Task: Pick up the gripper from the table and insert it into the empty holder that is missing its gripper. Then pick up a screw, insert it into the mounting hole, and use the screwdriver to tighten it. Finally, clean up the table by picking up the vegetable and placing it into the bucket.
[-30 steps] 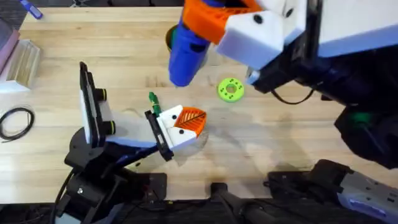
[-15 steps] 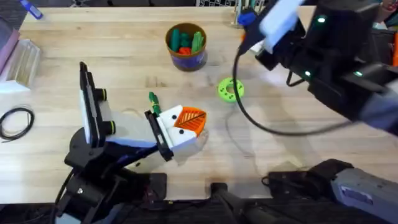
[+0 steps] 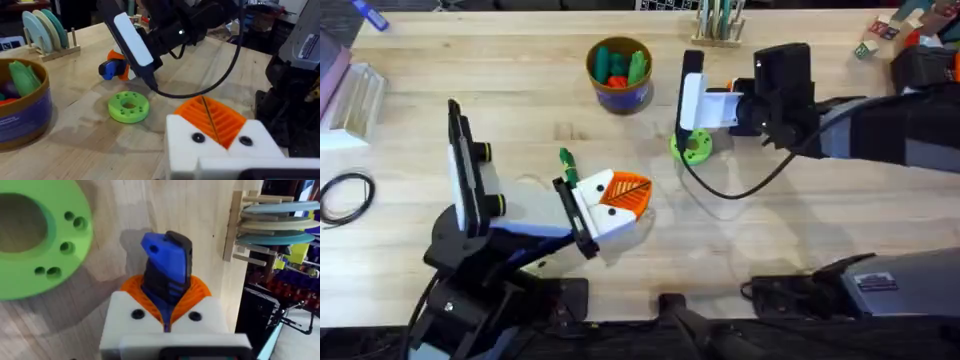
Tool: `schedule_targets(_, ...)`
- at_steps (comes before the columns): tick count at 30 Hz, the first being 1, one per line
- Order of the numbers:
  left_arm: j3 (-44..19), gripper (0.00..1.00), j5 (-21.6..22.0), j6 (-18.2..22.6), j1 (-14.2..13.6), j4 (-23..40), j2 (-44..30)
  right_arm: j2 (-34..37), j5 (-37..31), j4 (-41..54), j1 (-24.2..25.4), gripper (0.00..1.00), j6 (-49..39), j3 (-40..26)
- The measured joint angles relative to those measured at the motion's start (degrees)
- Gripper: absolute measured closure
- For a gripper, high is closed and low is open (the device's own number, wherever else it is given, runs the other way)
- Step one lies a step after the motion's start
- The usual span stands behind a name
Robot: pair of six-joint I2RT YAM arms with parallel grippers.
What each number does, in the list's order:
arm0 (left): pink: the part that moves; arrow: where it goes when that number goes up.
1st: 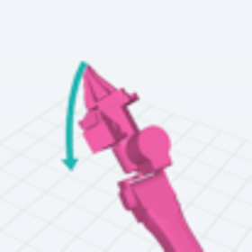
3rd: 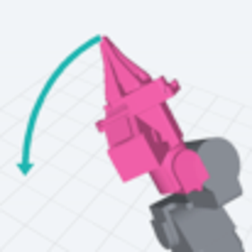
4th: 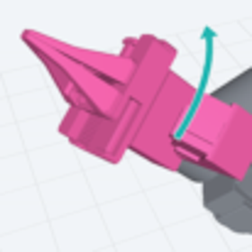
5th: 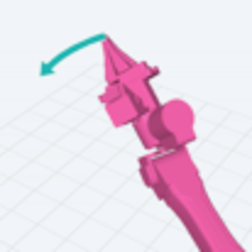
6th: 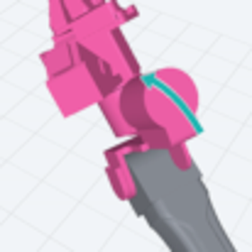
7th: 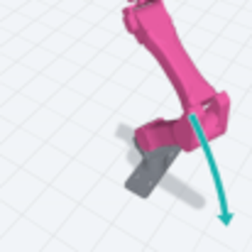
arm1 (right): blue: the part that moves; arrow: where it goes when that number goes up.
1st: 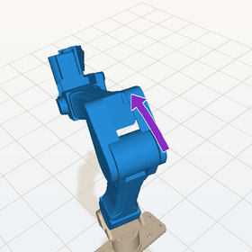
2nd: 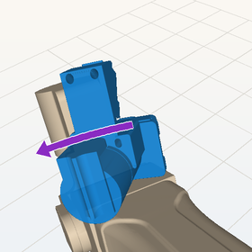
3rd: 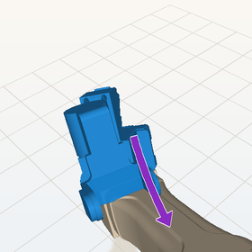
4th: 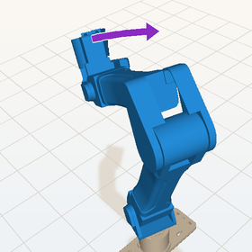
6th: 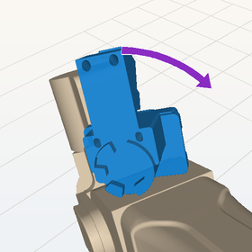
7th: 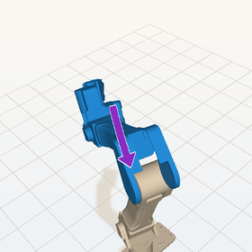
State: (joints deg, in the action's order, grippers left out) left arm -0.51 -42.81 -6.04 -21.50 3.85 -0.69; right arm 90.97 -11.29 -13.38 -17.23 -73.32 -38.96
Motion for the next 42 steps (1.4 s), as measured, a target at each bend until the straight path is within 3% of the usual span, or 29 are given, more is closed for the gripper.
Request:
schedule_targets(2,0.0,0.995,0.0,0.0,0.0,0.0,0.0,0.3,-0.3,-0.1,0.0,0.939,-0.5,0.0)
schedule_targets(5,0.0,0.995,0.0,0.0,0.0,0.0,0.0,0.3,-0.5,-0.2,0.0,0.755,-0.5,0.0)
schedule_targets(9,0.0,0.995,0.0,0.0,0.0,0.0,0.0,0.3,-0.5,0.1,0.0,0.403,1.1,-0.2)
schedule_targets(11,0.0,0.995,0.0,0.0,0.0,0.0,0.0,0.2,-1.0,0.4,0.0,0.123,1.5,-0.9)
schedule_targets(12,0.0,0.995,0.0,0.0,0.0,0.0,0.0,-0.1,-1.2,1.1,0.0,0.042,1.8,-1.5)
schedule_targets(19,0.0,0.995,0.0,0.0,0.0,0.0,0.0,-2.8,-1.5,8.0,-0.8,0.01,12.1,-2.0)
schedule_targets(20,0.0,0.953,0.0,0.2,0.0,0.0,0.0,-3.5,-1.5,9.4,-0.8,0.01,14.2,-2.0)
schedule_targets(26,0.0,0.058,0.0,0.0,0.0,0.0,0.0,-11.0,-1.5,19.3,-1.1,0.011,24.9,-1.9)
schedule_targets(31,0.0,0.015,0.8,0.0,0.0,-0.1,0.0,-20.6,-1.4,21.1,-1.3,0.009,34.8,-2.1)
schedule_targets(35,0.1,0.014,5.6,-1.0,0.0,-1.5,0.0,-27.3,-1.3,21.1,-2.4,0.009,38.7,-2.2)
schedule_targets(39,-1.2,0.014,16.3,-6.4,0.0,-1.8,0.0,-31.7,-1.3,22.8,-3.5,0.011,40.4,-2.3)
schedule_targets(42,-6.6,0.015,24.6,-8.7,0.0,6.4,-0.6,-33.3,-1.3,24.9,-4.4,0.011,40.8,-2.3)
